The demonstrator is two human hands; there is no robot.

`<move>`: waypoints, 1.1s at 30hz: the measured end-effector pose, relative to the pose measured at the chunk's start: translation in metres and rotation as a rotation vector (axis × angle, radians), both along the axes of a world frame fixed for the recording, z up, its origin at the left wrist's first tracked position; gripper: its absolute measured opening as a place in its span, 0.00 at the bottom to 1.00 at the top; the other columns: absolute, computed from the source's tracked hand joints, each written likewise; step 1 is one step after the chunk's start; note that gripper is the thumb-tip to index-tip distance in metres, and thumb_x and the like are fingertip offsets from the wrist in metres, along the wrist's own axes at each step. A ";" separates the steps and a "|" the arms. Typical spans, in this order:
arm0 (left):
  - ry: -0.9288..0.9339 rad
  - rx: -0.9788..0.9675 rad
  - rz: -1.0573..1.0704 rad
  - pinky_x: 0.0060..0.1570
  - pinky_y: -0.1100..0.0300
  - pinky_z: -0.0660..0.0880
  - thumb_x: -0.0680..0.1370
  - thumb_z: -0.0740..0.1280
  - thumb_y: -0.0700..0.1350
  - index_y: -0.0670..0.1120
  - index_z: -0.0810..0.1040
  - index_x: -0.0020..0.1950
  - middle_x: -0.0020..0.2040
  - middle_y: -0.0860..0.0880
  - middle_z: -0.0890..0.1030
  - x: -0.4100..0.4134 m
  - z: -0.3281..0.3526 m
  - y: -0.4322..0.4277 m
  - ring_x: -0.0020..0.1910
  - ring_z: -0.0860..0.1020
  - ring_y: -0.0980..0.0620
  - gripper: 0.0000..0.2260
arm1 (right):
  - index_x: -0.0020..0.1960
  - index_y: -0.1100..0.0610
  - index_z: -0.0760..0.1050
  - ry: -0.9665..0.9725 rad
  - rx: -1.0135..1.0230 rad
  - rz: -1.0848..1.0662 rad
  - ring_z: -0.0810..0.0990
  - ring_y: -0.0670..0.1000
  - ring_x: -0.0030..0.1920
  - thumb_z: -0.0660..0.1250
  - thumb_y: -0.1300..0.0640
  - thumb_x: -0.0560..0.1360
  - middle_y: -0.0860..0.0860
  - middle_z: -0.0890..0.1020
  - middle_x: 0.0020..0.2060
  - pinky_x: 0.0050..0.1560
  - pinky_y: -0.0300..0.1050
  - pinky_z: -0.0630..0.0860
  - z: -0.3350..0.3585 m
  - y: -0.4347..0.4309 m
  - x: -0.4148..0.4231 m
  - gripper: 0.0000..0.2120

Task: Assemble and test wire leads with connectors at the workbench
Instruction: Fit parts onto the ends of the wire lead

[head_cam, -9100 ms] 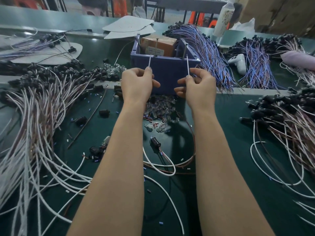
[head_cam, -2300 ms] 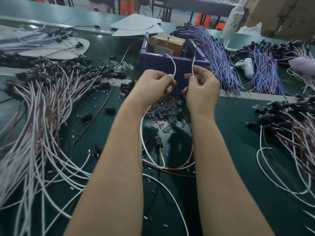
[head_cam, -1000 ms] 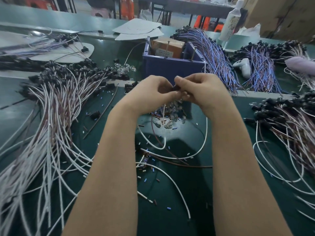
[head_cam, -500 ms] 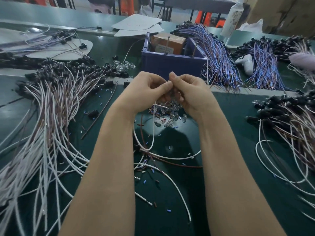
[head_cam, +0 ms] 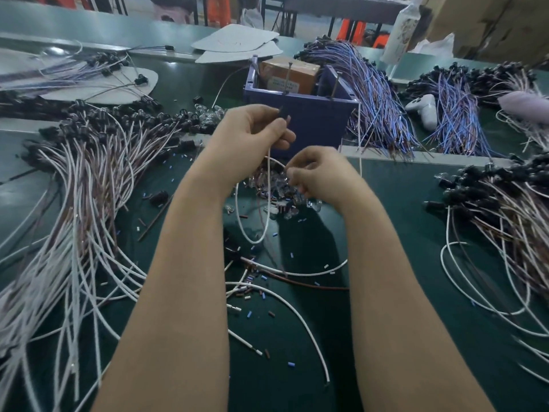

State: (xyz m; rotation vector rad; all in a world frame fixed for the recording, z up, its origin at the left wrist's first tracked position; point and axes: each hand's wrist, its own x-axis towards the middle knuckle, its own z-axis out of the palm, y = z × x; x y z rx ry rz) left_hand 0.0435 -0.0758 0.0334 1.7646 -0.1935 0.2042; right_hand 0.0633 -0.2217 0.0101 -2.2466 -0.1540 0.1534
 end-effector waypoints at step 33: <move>-0.015 0.288 0.003 0.52 0.56 0.75 0.77 0.67 0.38 0.52 0.73 0.47 0.49 0.50 0.82 0.001 -0.010 0.001 0.50 0.80 0.51 0.08 | 0.42 0.54 0.77 -0.279 0.350 -0.015 0.82 0.45 0.33 0.71 0.64 0.73 0.53 0.82 0.34 0.45 0.46 0.81 0.031 -0.009 -0.015 0.06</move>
